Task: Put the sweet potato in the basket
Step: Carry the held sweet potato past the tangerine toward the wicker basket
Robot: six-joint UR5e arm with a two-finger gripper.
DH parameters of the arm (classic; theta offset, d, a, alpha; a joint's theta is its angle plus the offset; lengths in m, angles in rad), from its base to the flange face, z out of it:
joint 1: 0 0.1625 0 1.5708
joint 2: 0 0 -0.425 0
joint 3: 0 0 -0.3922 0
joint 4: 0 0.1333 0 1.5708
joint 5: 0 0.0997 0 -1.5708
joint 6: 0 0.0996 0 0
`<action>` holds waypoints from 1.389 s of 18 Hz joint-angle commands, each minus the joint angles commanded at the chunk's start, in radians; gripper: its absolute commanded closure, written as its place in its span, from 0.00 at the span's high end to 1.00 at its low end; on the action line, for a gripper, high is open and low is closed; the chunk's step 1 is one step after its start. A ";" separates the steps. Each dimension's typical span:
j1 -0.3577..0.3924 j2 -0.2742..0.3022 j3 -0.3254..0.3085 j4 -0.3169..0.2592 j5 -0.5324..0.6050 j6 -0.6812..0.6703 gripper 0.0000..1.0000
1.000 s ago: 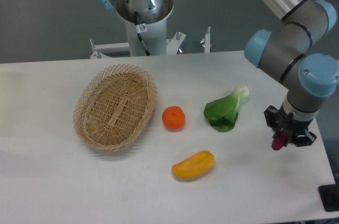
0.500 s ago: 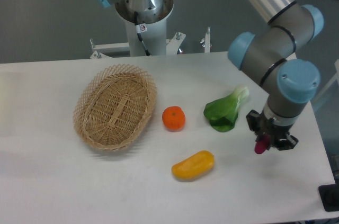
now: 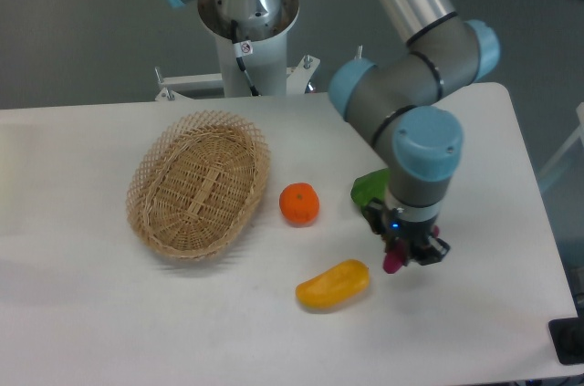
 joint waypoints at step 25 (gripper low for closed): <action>-0.325 0.233 -0.368 0.008 0.000 -0.012 0.31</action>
